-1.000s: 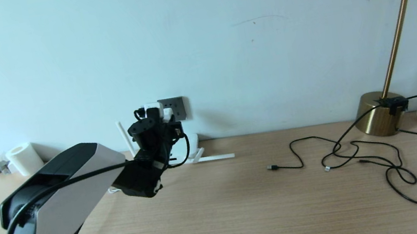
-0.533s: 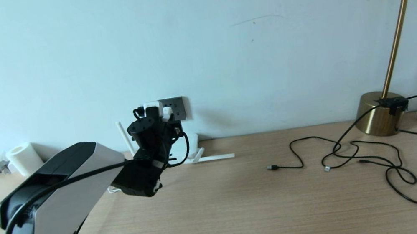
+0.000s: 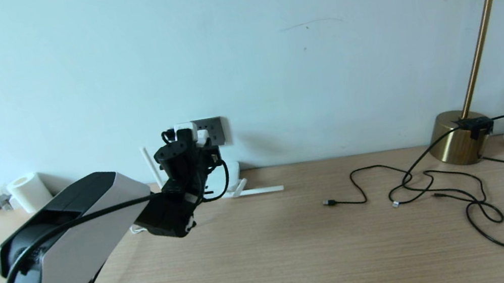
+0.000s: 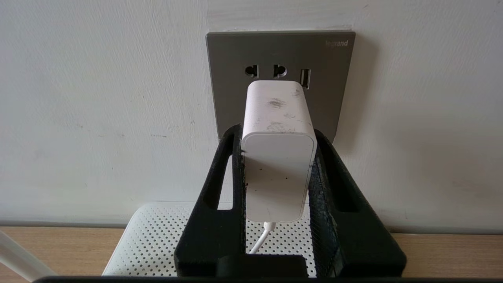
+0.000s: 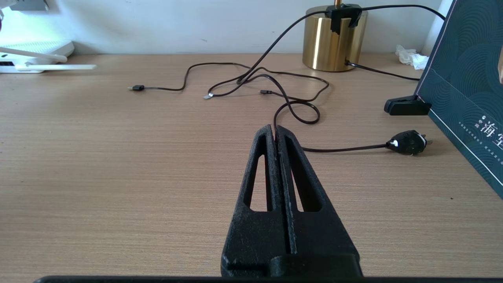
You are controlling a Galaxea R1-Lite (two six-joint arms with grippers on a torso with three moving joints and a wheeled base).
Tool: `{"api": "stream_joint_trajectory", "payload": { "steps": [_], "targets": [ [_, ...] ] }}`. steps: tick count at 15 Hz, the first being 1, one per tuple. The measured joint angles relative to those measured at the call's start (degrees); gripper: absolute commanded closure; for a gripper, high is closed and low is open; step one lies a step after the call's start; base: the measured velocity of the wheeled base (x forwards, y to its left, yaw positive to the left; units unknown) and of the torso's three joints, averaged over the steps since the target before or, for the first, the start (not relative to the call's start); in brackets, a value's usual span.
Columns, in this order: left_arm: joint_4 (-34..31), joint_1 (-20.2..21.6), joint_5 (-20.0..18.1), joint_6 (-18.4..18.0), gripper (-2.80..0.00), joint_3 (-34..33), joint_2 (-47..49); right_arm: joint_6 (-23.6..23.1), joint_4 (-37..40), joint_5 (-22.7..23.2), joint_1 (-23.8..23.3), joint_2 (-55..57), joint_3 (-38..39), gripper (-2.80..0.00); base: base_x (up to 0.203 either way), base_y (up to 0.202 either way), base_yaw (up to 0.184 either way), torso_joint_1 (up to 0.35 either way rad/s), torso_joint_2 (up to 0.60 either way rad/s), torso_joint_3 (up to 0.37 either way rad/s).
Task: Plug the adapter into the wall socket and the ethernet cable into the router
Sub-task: Align plug and socket
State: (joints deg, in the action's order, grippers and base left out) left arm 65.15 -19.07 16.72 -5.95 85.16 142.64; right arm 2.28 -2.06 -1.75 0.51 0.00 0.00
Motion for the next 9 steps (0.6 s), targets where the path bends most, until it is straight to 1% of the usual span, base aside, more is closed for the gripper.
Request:
{"api": "stream_joint_trajectory", "payload": {
  "steps": [3, 9],
  "targets": [
    [-1.1, 0.1, -0.1, 0.0, 0.00, 0.6, 0.0, 0.0, 0.0, 0.0, 0.0, 0.0, 0.0, 0.00, 0.000, 0.000, 0.000, 0.000, 0.00, 0.000],
    [-1.3, 0.0, -0.1, 0.0, 0.00, 1.3, 0.3, 0.0, 0.0, 0.0, 0.0, 0.0, 0.0, 0.00, 0.000, 0.000, 0.000, 0.000, 0.00, 0.000]
  ]
}}
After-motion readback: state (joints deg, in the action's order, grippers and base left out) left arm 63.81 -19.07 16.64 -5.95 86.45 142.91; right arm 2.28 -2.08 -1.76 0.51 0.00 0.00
